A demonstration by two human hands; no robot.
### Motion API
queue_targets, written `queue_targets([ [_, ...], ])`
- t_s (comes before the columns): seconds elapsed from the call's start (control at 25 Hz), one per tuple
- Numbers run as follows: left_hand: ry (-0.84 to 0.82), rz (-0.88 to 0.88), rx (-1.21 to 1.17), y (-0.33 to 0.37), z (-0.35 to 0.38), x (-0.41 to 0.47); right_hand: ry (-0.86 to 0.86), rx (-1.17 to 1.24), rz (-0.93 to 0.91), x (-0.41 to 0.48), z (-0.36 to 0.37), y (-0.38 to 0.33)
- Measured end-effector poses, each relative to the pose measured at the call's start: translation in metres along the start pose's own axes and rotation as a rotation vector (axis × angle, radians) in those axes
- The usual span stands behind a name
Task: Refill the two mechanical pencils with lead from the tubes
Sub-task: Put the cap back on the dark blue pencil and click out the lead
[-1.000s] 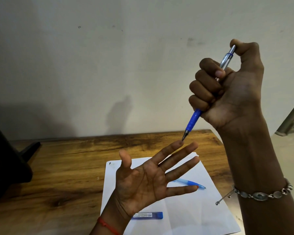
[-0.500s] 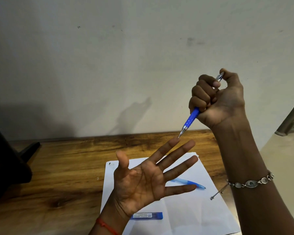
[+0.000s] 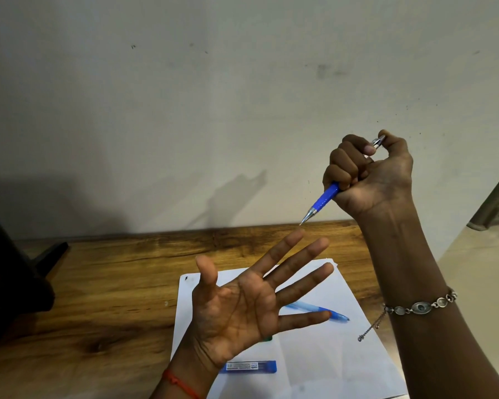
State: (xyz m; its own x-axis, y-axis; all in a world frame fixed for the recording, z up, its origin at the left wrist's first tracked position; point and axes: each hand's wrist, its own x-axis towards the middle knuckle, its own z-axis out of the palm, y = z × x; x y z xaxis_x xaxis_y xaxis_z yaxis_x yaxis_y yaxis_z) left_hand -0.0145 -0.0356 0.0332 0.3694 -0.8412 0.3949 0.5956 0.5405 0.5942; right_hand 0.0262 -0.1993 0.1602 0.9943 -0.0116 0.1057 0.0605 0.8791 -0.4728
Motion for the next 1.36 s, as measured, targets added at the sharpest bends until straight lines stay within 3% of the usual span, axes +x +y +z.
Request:
queue_targets([
  [0.64,0.013,0.017,-0.005,0.0035,-0.0049,-0.0030,-0.004,-0.098,-0.103,0.0003,-0.0042,0.0007],
  [1.36,0.005,0.030,0.000,0.0069,-0.0049,-0.0047,-0.009,-0.100,-0.084,-0.0013,-0.0029,0.0057],
])
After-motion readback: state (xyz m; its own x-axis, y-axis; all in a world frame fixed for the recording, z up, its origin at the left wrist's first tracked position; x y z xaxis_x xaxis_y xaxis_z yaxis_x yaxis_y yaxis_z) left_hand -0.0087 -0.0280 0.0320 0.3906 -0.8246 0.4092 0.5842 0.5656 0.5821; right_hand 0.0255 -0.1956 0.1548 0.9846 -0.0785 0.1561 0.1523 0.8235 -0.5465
